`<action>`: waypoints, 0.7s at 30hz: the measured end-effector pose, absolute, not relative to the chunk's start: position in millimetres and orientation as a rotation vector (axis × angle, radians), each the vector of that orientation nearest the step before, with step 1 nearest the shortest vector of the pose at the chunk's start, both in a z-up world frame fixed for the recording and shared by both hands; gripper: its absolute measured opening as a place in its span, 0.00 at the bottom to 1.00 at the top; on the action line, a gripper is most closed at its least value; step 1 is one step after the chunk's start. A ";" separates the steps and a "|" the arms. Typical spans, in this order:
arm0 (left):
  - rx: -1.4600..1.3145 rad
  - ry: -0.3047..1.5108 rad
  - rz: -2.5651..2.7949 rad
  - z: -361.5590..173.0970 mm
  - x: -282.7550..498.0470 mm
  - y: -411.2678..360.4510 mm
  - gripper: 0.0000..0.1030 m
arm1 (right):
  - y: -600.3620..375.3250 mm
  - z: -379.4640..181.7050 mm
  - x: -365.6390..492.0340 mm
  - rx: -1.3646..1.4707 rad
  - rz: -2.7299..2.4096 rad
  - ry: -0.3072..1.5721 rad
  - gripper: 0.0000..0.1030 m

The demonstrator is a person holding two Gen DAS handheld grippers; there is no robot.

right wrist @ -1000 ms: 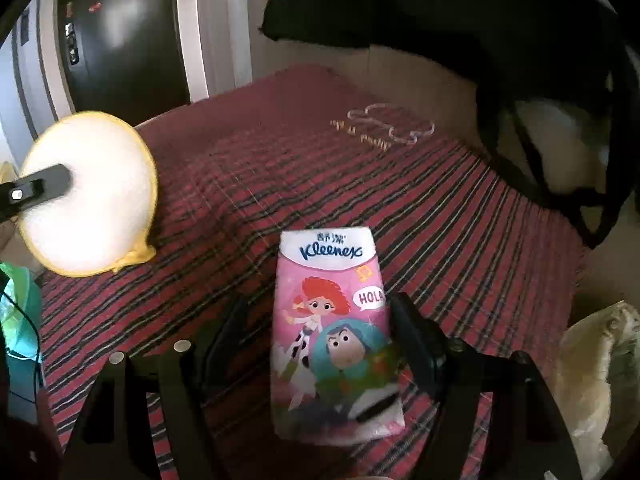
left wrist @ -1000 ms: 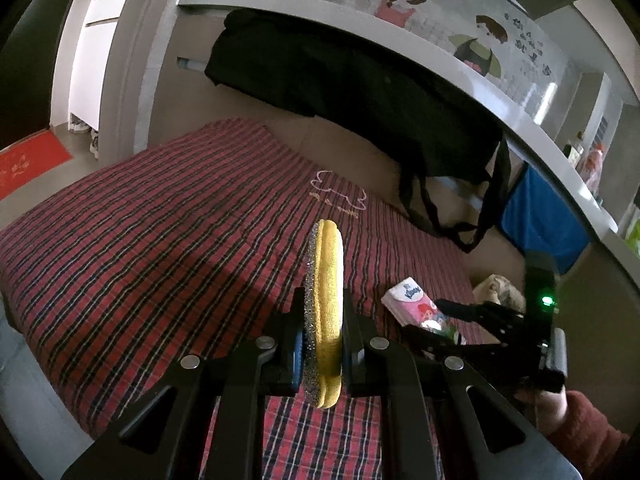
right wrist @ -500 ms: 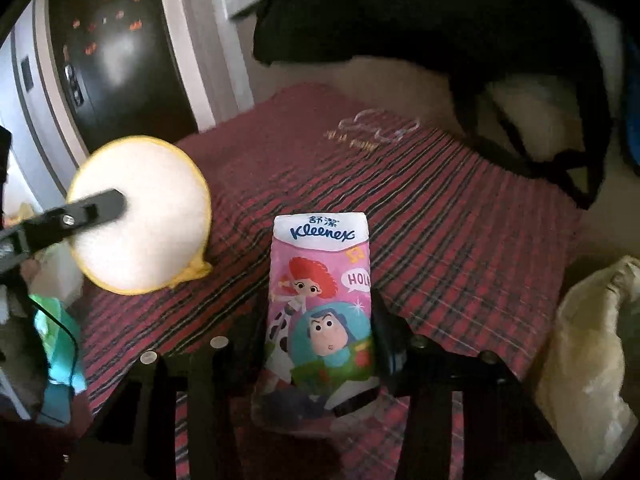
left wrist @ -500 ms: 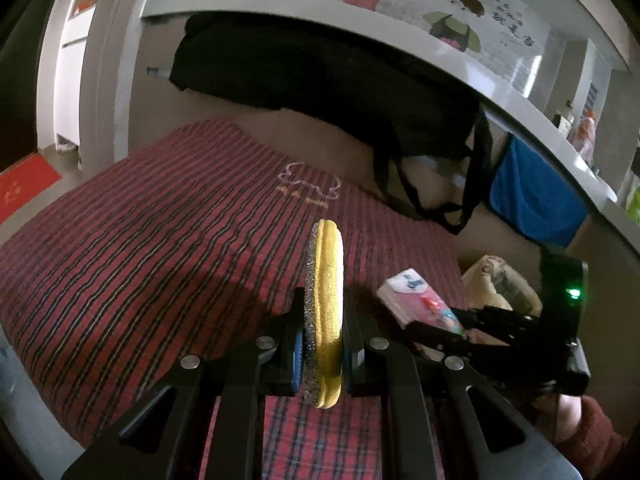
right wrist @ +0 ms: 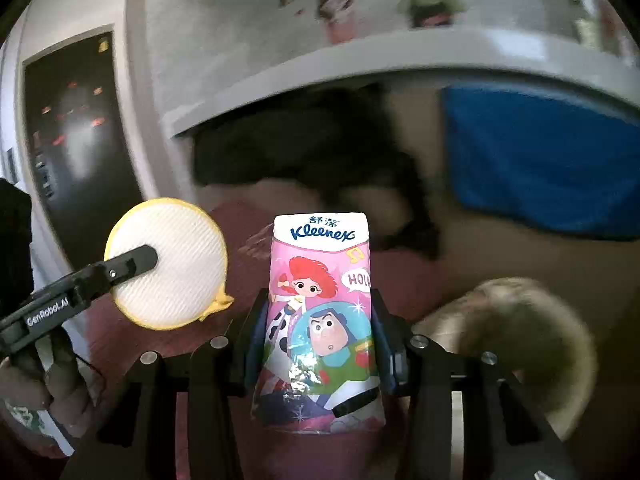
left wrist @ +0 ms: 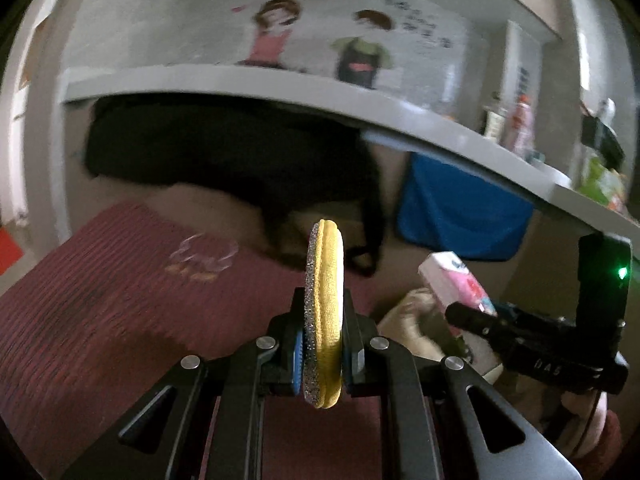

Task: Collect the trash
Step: 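Carry the pad with the left tool while the right tool carries the tissue pack over the bin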

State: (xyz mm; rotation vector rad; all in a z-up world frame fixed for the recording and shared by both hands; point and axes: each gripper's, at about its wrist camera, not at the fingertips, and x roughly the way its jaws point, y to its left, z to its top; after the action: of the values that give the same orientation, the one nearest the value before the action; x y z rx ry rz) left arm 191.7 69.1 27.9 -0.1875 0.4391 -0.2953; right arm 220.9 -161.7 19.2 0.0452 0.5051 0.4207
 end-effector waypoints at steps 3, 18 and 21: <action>-0.152 0.425 -0.351 31.7 199.6 33.9 0.14 | -197.1 26.0 216.9 0.055 0.343 0.479 0.41; -0.105 0.490 -0.562 11.5 251.5 -82.1 0.14 | -291.1 8.6 214.5 0.127 0.112 0.456 0.41; -0.107 0.509 -0.563 4.0 262.4 -93.6 0.14 | -297.6 2.3 222.8 0.150 0.096 0.462 0.41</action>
State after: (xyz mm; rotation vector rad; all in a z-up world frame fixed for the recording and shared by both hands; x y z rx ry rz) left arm 262.4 -93.6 4.0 -0.1072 0.5092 -0.5631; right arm 222.8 -297.6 2.3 0.1495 0.4617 0.0961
